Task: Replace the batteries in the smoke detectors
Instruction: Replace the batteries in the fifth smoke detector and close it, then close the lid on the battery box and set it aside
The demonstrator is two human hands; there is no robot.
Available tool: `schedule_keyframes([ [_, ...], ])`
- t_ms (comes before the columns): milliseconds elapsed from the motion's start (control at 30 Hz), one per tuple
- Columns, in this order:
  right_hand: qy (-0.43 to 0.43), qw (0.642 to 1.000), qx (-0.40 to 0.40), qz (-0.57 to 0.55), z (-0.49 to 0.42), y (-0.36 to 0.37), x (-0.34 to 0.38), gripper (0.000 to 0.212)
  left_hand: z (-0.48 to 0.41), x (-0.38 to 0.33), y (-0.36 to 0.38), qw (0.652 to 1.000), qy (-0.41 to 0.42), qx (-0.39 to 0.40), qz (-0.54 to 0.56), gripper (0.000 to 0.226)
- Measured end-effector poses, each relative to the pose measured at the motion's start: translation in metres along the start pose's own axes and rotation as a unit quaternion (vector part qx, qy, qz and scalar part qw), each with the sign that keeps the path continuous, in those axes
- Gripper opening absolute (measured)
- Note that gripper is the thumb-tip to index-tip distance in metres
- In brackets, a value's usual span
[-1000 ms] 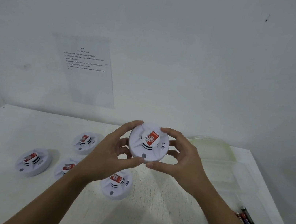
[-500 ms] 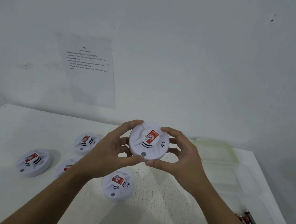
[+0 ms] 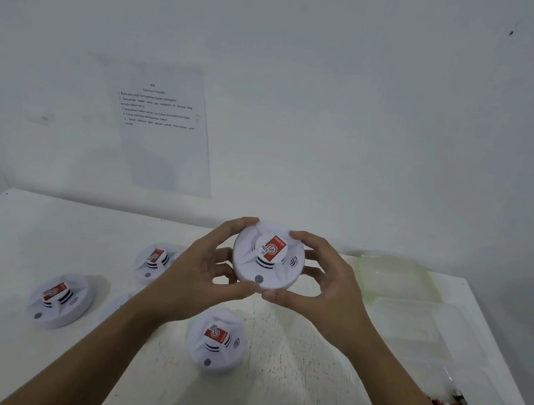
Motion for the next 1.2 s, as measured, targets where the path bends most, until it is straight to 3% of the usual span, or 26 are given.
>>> schedule_keyframes([
  [500, 0.102, 0.990, 0.053, 0.079, -0.033, 0.063, -0.099, 0.076, -0.036, 0.119, -0.027, 0.985, -0.144, 0.036, -0.085, 0.083],
  [733, 0.143, 0.976, 0.068, 0.149, -0.036, 0.074, -0.124, 0.041, -0.047, 0.158, -0.021, 0.982, -0.145, 0.061, -0.100, 0.076],
  [900, 0.142, 0.971, 0.073, 0.178, -0.033, 0.071, -0.125, 0.069, -0.052, 0.161, -0.017, 0.983, -0.119, 0.049, -0.131, 0.072],
  [1033, 0.111, 0.972, 0.053, 0.200, -0.032, 0.073, -0.129, 0.053, -0.053, 0.165, -0.011, 0.982, -0.101, 0.062, -0.147, 0.065],
  [1200, 0.142, 0.968, 0.074, 0.194, -0.028, 0.064, -0.141, 0.073, -0.053, 0.166, -0.010, 0.983, -0.094, 0.062, -0.145, 0.066],
])
Point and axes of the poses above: each hand's wrist, its own z-axis away from the middle knuckle, its own y-axis out of the palm, x = y × z, the point moved 4 cm from there along -z, towards the middle knuckle, and after that the axes turned 2 degrees about z, right-handed, at the moved point
